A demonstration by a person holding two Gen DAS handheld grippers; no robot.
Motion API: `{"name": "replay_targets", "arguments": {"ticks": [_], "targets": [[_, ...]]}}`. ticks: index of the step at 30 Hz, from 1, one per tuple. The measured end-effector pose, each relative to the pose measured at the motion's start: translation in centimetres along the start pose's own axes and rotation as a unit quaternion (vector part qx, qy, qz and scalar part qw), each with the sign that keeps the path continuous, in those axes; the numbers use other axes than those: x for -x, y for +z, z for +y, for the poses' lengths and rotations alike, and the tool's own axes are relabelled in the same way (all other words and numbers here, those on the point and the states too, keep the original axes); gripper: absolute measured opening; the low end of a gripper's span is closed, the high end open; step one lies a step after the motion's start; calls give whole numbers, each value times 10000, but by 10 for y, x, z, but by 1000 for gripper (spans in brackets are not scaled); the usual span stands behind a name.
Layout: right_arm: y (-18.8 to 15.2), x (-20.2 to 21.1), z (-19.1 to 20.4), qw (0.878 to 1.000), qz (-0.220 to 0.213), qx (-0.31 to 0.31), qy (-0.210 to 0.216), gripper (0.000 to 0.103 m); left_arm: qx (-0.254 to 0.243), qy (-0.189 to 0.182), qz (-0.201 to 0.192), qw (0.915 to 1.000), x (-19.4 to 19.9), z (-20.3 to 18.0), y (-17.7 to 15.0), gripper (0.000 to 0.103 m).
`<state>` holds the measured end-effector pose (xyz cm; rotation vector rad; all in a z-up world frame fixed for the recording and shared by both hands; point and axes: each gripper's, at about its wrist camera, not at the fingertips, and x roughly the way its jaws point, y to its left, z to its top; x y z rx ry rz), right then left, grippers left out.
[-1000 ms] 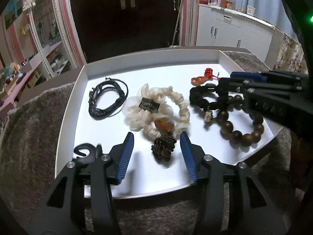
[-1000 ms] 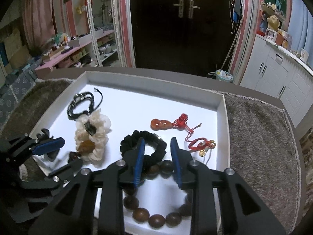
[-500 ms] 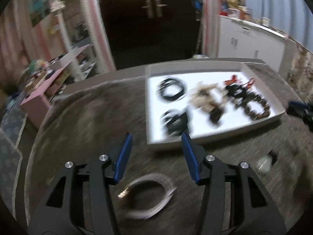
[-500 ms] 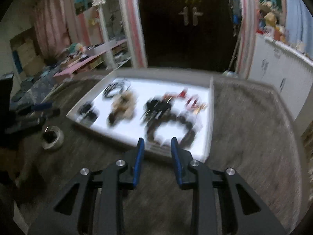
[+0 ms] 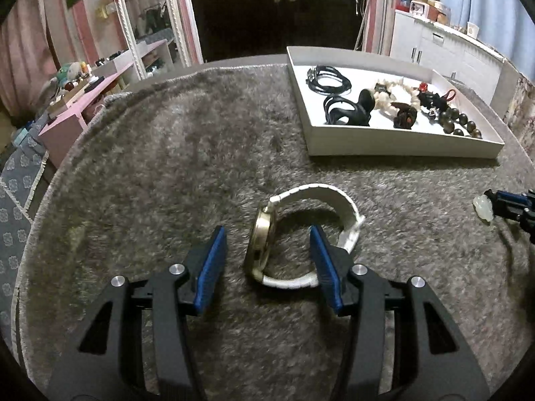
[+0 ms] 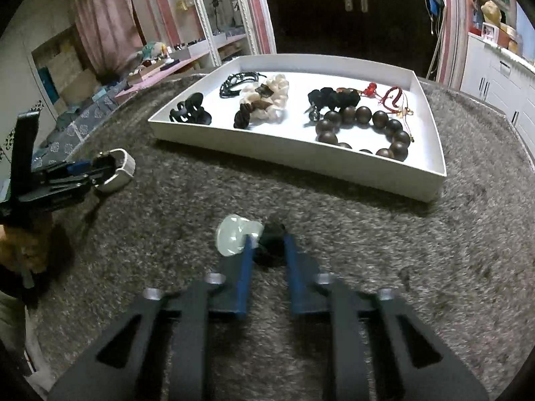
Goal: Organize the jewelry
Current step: 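Grasp the white-strap watch with the left tool while the right tool grasps the pale jade pendant, then lower the watch into the tray with the left tool while the right tool drops the jade pendant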
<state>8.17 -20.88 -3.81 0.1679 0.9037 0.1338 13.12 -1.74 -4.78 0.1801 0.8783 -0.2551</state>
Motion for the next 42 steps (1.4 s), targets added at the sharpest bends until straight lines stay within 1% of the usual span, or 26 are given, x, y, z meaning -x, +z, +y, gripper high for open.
{"name": "replay_targets", "arguments": {"ticks": [2, 3, 4, 5, 6, 7, 9, 11, 14, 18, 19, 21, 24, 27, 29, 30, 31, 33, 35, 38, 39, 41, 42], "targets": [[-2, 0, -2, 10000, 10, 19, 5, 15, 66, -78, -3, 9999, -3, 1, 1, 50], [-3, -1, -2, 10000, 10, 2, 10, 14, 104, -91, 13, 9999, -4, 3, 2, 40], [-4, 0, -4, 10000, 3, -57, 48, 14, 127, -102, 57, 9999, -7, 4, 1, 19], [-4, 1, -5, 9999, -29, -121, 92, 13, 149, -108, 79, 9998, -10, 6, 1, 18], [-5, 3, -6, 9998, -51, -142, 100, 13, 170, -115, 34, 9998, -9, 7, 1, 14], [-4, 4, -6, 9998, -94, -140, 107, 13, 166, -112, 37, 9998, -9, 7, 2, 13], [-1, 9, -6, 9995, -181, -163, 193, 12, 96, -108, 37, 9999, -6, 6, 4, 13], [5, 15, -5, 9992, -275, -161, 229, 12, 70, -188, -8, 9998, 0, 2, 7, 13], [21, 29, -7, 9979, -543, -178, 303, 12, -95, -245, -187, 9995, 14, -12, 23, 13], [54, 41, -15, 9958, -879, -128, 223, 12, -236, -354, -485, 9979, 27, -36, 60, 13], [66, 40, -20, 9952, -950, -136, 187, 12, -307, -350, -556, 9974, 27, -47, 74, 13], [84, 34, -29, 9945, -1031, -177, 50, 12, -350, -366, -567, 9971, 19, -59, 92, 13], [108, 19, -40, 9939, -1067, -260, -96, 12, -190, -477, -467, 9976, -8, -72, 126, 13], [136, -8, -54, 9945, -958, -333, -268, 12, -185, -430, -298, 9985, -43, -84, 158, 13], [153, -31, -67, 9952, -788, -420, -406, 12, -349, -277, -104, 9990, -72, -96, 173, 13], [159, -43, -73, 9956, -676, -473, -442, 12, -359, -258, 85, 9990, -88, -100, 179, 13], [163, -53, -76, 9960, -569, -497, -472, 12, -375, -271, 208, 9987, -99, -102, 181, 13], [167, -69, -79, 9962, -357, -486, -627, 12, -401, -239, 313, 9984, -110, -104, 182, 13], [169, -83, -83, 9965, -127, -471, -677, 12, -385, -223, 402, 9982, -119, -106, 185, 12], [168, -95, -84, 9958, 44, -424, -806, 13, -460, -131, 405, 9980, -125, -111, 182, 13], [167, -97, -85, 9959, 88, -442, -784, 15, -505, -111, 359, 9980, -125, -113, 181, 16], [169, -95, -85, 9961, 62, -441, -763, 15, -552, -115, 314, 9979, -127, -118, 182, 22], [170, -95, -85, 9960, 57, -426, -779, 21, -566, -92, 302, 9979, -127, -119, 182, 30]]}}
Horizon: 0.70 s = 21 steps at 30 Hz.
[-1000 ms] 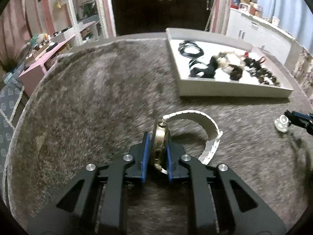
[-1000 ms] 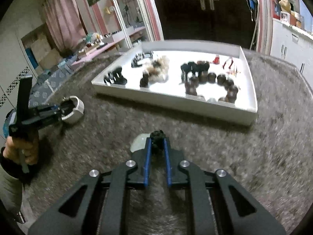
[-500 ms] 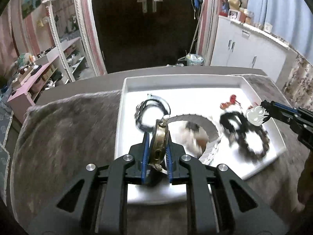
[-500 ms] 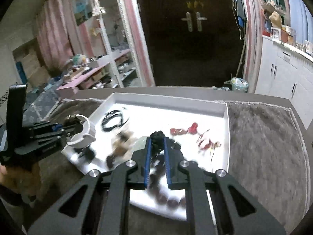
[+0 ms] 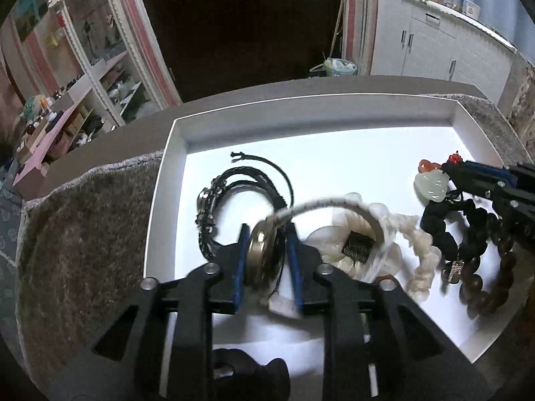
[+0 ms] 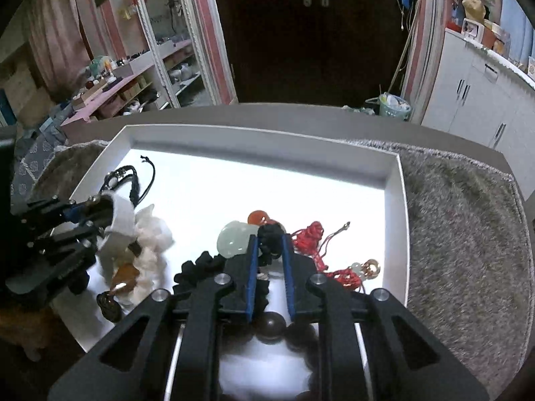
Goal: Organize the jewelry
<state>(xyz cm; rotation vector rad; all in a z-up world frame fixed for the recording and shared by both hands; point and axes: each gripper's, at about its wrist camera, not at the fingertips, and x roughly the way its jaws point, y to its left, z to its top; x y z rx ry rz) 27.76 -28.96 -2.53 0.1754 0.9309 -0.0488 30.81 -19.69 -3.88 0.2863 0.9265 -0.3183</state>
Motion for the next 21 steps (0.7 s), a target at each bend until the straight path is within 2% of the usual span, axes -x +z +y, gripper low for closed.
{"name": "replay_targets", "arguments": {"ticks": [1, 2, 3, 5, 7, 8, 9, 10, 11, 12, 14, 16, 18, 19, 21], "targets": [[0, 3, 0, 10000, -22, 23, -42, 26, 6, 18, -39, 10000, 1, 0, 1, 39], [0, 8, -1, 9999, -91, 17, -75, 37, 15, -2, -91, 10000, 4, -1, 2, 43], [-1, 15, -3, 9998, -168, -2, -79, 43, 39, -7, -185, 9998, 11, -1, 2, 50], [-3, 36, -4, 9995, -311, -37, -20, 46, 93, 0, -367, 9993, 26, 3, 3, 58], [-13, 65, -4, 9988, -490, -3, -34, 58, 234, -26, -680, 9974, 52, 10, -6, 66], [-24, 86, -2, 9980, -621, 53, -59, 68, 266, 40, -938, 9952, 72, 13, -17, 71], [-35, 103, 0, 9971, -752, 106, -100, 80, 327, 142, -1208, 9920, 92, 16, -31, 83], [-54, 127, 6, 9945, -990, 202, -271, 88, 434, 195, -1458, 9882, 109, 20, -45, 98], [-74, 146, 13, 9915, -1180, 277, -483, 100, 561, 255, -1751, 9826, 128, 23, -63, 100], [-90, 159, 20, 9886, -1331, 325, -627, 101, 691, 413, -2081, 9748, 151, 24, -90, 100], [-140, 187, 36, 9798, -1755, 231, -929, 101, 837, 600, -2251, 9689, 177, 19, -131, 100], [-180, 200, 42, 9780, -1858, 94, -944, 101, 951, 709, -2100, 9705, 189, 22, -166, 100], [-210, 197, 50, 9820, -1624, 4, -969, 101, 1001, 636, -1958, 9735, 191, 22, -193, 100], [-218, 196, 52, 9828, -1576, -6, -962, 101, 1009, 562, -1852, 9759, 188, 21, -207, 100], [-230, 192, 56, 9836, -1567, 62, -894, 101, 995, 557, -1876, 9756, 184, 18, -221, 100]]}}
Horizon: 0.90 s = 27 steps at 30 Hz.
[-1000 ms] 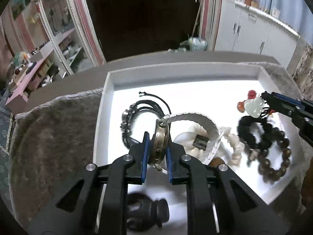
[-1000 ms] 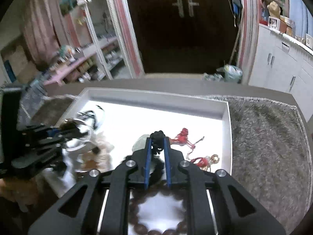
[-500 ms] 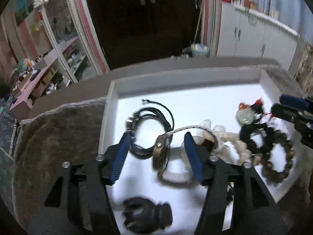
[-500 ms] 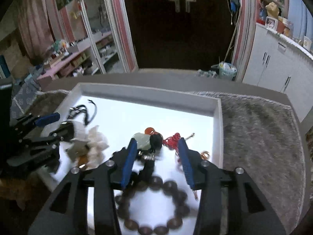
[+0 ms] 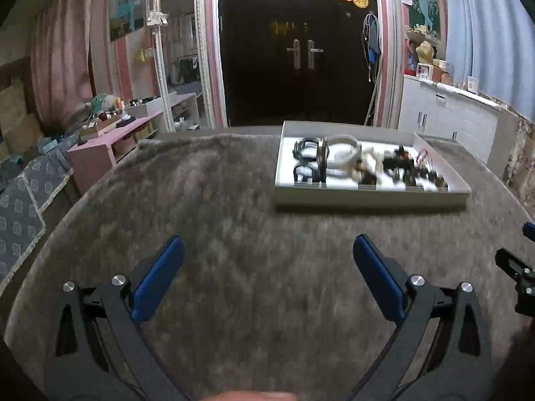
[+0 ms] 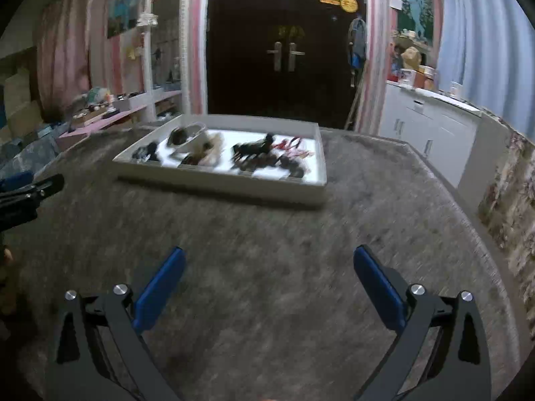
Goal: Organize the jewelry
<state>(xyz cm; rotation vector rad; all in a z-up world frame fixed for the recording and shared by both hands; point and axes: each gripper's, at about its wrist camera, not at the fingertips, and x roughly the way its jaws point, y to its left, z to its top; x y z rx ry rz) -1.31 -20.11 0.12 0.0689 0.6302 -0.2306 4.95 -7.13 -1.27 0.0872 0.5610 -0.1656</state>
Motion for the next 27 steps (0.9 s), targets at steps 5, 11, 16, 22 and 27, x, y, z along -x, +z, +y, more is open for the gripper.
{"name": "replay_targets", "arguments": {"ticks": [5, 11, 16, 22, 27], "targets": [[0, 11, 3, 9990, -409, -18, -193, 101, -60, 84, -505, 9987, 11, -8, -16, 100], [-4, 31, 11, 9951, -899, 105, -391, 101, -16, 131, -461, 9988, 13, -4, -17, 100], [-1, 27, 4, 9966, -762, -56, -313, 101, -99, 146, -431, 9989, 14, -2, -16, 100], [-1, 25, 1, 9971, -701, -103, -294, 101, -117, 147, -390, 9991, 14, 0, -17, 100], [-1, 24, 1, 9972, -677, -121, -290, 101, -126, 142, -374, 9991, 14, 1, -16, 100]]}}
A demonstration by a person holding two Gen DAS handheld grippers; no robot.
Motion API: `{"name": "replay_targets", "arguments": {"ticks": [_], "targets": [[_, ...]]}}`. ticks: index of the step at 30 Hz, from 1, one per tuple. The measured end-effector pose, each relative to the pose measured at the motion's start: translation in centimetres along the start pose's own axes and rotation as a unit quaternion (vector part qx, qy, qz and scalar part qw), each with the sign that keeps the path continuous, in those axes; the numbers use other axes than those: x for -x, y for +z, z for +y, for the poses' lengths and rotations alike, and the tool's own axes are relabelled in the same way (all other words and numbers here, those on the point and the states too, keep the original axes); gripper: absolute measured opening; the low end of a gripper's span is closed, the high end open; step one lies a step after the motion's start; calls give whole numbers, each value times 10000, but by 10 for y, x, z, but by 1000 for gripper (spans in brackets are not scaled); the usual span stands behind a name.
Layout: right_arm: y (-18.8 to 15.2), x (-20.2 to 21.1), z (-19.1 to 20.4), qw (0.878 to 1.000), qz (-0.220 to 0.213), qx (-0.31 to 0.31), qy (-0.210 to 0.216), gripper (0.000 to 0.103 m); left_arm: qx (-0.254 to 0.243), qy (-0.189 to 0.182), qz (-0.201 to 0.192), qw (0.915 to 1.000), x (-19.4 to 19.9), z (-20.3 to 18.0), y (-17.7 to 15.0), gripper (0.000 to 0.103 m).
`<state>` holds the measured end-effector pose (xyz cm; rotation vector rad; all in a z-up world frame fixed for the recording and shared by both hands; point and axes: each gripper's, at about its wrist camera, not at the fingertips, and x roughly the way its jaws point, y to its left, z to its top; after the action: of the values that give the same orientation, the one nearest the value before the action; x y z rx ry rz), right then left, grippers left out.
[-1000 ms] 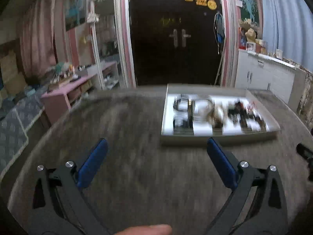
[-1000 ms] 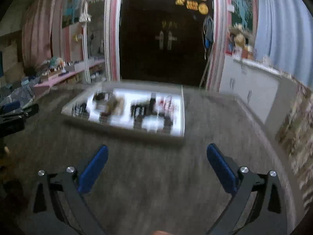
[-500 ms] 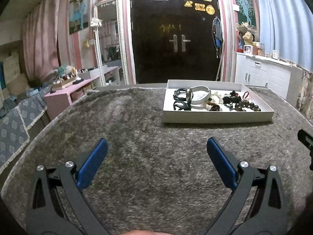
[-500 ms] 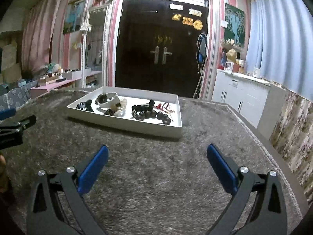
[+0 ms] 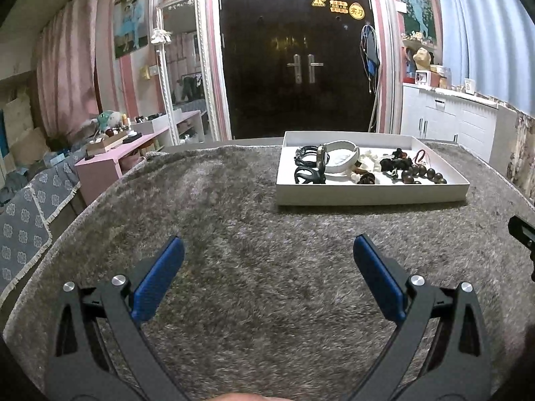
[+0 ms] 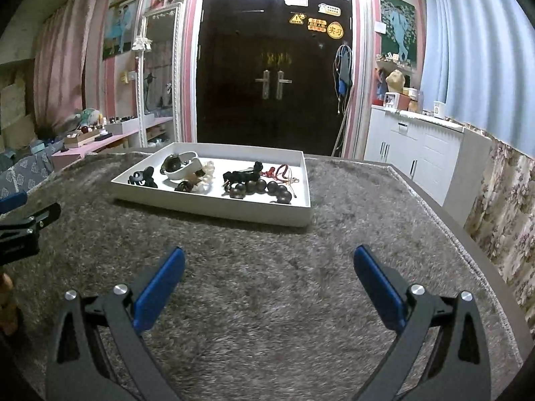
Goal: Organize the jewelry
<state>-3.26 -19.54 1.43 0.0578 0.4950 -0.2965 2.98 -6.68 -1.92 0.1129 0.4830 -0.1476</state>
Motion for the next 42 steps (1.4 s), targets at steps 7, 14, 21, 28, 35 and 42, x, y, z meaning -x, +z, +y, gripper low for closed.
{"name": "replay_targets", "arguments": {"ticks": [7, 14, 21, 28, 35, 42], "targets": [[0, 0, 1, 10000, 8, 8, 6, 101, -10, -11, 56, 10000, -3, 2, 0, 100], [0, -1, 1, 10000, 6, 6, 6, 101, -1, -12, 52, 10000, -3, 2, 0, 100], [0, -1, 1, 10000, 10, -14, 12, 101, 4, -2, 57, 10000, -2, 2, 1, 100], [0, -1, 0, 10000, 13, -11, 9, 101, -2, 4, 47, 10000, -3, 2, 0, 100], [0, -2, 0, 10000, 19, -14, 10, 101, 3, 0, 54, 10000, -3, 2, 0, 100], [0, -2, 0, 10000, 15, -13, 12, 101, 6, -1, 57, 10000, -3, 2, 0, 100]]}}
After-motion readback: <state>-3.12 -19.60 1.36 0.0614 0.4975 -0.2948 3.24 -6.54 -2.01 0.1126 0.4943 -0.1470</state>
